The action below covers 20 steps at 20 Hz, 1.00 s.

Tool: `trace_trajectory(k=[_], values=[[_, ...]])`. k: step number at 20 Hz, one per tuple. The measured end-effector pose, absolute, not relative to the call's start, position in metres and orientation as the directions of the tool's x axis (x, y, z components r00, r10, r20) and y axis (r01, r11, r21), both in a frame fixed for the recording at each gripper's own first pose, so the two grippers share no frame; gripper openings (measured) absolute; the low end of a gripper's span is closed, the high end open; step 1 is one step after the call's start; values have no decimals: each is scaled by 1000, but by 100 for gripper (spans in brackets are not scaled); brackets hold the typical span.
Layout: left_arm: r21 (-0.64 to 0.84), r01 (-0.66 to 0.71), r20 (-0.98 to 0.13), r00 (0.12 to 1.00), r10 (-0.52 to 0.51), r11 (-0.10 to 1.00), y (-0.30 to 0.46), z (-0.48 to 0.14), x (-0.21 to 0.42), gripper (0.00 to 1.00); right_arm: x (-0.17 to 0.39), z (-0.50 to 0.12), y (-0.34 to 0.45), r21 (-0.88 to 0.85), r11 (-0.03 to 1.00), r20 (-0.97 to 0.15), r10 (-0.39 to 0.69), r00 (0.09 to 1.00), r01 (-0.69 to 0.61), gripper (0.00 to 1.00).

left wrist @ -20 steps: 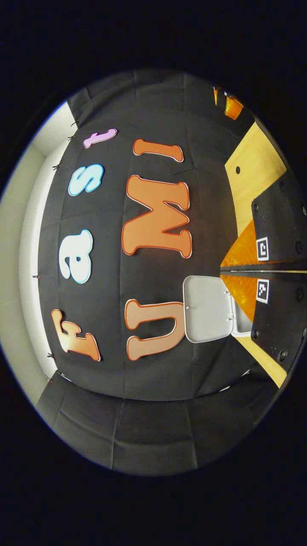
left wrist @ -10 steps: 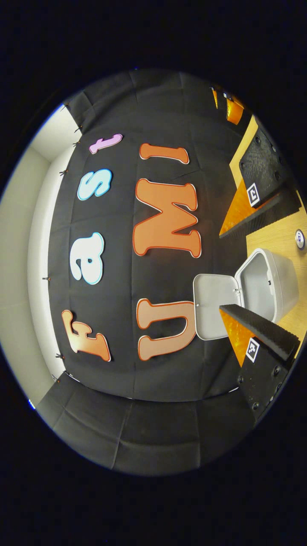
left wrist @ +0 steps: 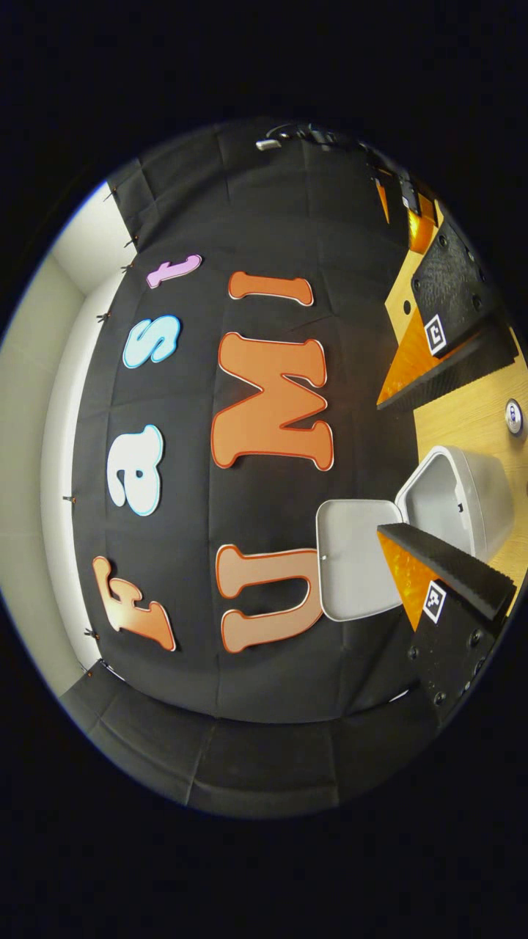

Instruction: Press the lid of the desktop garbage bin to open it, pick up the crumpled paper on the desktop and throw it into the bin, then pick up the pop can on the desktop and drop it into the bin, and finally close the garbage bin lid.

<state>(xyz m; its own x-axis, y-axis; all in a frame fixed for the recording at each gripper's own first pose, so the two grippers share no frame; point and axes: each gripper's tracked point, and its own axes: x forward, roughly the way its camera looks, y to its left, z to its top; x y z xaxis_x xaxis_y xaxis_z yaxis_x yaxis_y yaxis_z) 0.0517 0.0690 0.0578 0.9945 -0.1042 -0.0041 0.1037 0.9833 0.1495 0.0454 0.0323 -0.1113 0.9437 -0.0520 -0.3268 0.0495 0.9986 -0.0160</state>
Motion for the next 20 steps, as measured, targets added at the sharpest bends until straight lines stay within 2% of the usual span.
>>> trace_trajectory(k=[6, 12, 16, 20], values=[[154, 144, -28, 990, -141, 977, 73, 45, 61, 96, 54, -220, 25, -73, 996, -550, -75, 832, 42, 95], [131, 151, -59, 988, -144, 980, 87, 30, 71, 95, 49, -326, 26, -73, 997, -742, -71, 667, 25, 95], [136, 125, -90, 989, -114, 983, 101, 18, 78, 95, 41, -370, 31, -73, 997, -818, -73, 570, 22, 96], [130, 109, -118, 989, -94, 985, 111, 7, 82, 95, 51, -377, 39, -71, 997, -836, -65, 545, 9, 96]])
